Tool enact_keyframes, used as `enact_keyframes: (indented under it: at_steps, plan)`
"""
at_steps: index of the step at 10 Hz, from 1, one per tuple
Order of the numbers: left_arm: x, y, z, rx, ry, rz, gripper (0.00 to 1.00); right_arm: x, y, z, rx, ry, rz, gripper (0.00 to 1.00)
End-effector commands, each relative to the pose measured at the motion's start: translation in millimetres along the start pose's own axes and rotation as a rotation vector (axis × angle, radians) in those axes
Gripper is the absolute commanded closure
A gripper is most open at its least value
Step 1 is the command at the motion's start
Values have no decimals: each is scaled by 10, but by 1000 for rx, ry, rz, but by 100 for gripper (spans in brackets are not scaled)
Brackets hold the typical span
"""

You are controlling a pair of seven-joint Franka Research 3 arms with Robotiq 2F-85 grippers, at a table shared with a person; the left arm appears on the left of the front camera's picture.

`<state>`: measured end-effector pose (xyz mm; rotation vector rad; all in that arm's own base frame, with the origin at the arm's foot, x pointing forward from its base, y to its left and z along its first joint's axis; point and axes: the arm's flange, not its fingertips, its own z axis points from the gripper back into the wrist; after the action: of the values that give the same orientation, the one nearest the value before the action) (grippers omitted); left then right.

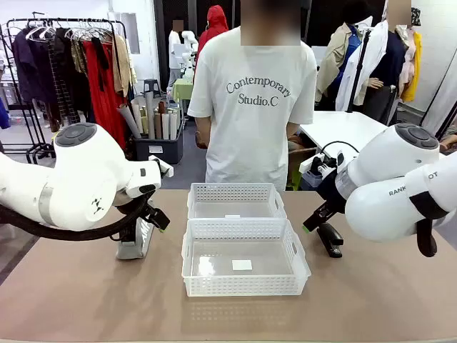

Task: Distribute items into two baskets.
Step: Pick up the Pencil pouch that the person points to.

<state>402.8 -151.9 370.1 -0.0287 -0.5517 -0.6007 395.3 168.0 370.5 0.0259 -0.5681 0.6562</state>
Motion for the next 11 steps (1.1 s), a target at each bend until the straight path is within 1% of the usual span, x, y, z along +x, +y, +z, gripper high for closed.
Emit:
enact_keyframes:
  at_steps: [1, 11]
  plan:
    - [0, 0, 2, 0, 0, 0, 0, 0, 0, 1, 0, 0, 0, 0]
    - [0, 0, 2, 0, 0, 0, 0, 0, 0, 1, 0, 0, 0, 0]
